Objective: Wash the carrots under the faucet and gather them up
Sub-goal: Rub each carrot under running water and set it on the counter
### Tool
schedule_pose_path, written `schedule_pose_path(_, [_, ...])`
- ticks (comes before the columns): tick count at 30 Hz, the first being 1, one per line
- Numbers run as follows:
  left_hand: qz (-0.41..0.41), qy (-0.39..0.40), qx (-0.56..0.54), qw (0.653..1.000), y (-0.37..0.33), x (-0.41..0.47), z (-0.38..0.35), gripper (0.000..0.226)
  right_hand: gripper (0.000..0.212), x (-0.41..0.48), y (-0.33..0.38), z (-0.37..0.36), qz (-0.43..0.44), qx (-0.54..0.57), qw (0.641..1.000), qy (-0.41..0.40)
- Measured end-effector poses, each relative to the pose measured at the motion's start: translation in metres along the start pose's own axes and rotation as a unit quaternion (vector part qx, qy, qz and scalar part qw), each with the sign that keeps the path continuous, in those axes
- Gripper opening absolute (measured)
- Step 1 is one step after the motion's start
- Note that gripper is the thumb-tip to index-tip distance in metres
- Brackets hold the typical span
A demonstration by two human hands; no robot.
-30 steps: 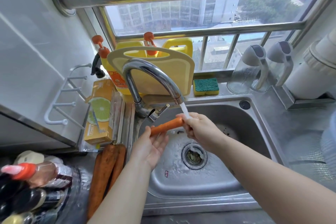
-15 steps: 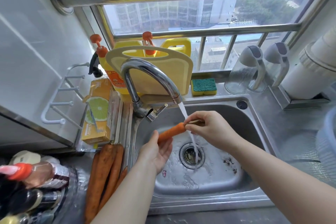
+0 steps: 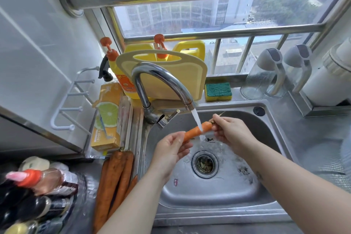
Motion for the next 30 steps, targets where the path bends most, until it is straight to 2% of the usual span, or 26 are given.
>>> schedule_pose_path(4, [-0.014,0.033,0.01,0.999,0.0,0.002,-0.022,0.013,0.015,-0.014,-0.012,0.006,-0.09,0.246,0.965,-0.003])
schedule_pose_path(8, [-0.011,0.063,0.004,0.998,0.003,0.005,-0.036,0.019,0.024,-0.023,-0.022,-0.003,-0.127,0.33,0.935,0.016])
schedule_pose_path(12, [0.007,0.108,0.0,0.994,0.004,0.006,-0.037,0.026,0.012,-0.024,-0.025,-0.013,-0.098,0.285,0.952,0.046])
schedule_pose_path(17, [-0.015,0.01,0.079,0.997,-0.001,0.007,-0.002,0.014,0.01,-0.023,-0.032,-0.031,-0.1,0.209,0.969,0.081])
schedule_pose_path(21, [0.006,-0.017,0.114,0.993,0.001,0.0,0.022,0.009,0.01,-0.018,-0.026,-0.038,-0.059,0.165,0.983,0.06])
schedule_pose_path(23, [0.006,-0.005,0.192,0.981,0.0,-0.006,0.025,0.009,0.012,-0.016,-0.023,-0.037,-0.03,0.129,0.99,0.044])
schedule_pose_path(26, [-0.03,0.029,0.317,0.947,-0.006,-0.018,0.016,0.017,0.012,-0.021,-0.019,-0.043,-0.013,0.077,0.994,0.076])
schedule_pose_path(30, [-0.113,0.015,0.366,0.924,-0.014,-0.035,-0.007,0.031,0.018,-0.026,-0.016,-0.044,-0.015,0.071,0.992,0.1])
Point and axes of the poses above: each hand's wrist, its own x-axis towards the middle knuckle, its own z-axis out of the back of the hand, y = z × x, the point moved 5 cm from there along x, towards the middle knuckle, and after that the axes turned 4 degrees about -x, right-handed, at the moved point
